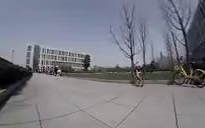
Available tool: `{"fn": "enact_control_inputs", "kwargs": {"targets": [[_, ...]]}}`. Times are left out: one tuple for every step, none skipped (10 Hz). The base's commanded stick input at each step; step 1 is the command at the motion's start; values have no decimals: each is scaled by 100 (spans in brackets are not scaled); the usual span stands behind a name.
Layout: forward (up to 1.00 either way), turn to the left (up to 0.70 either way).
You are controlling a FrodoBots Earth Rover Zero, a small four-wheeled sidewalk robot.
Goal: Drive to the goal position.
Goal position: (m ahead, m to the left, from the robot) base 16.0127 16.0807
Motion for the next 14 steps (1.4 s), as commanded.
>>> {"fn": "enact_control_inputs", "kwargs": {"targets": [[70, 0], [70, 13], [70, 35], [70, 35], [70, 35], [70, 35], [70, 35], [70, 35], [70, 35], [70, 35], [70, 35], [70, 35], [70, 35], [70, 35]]}}
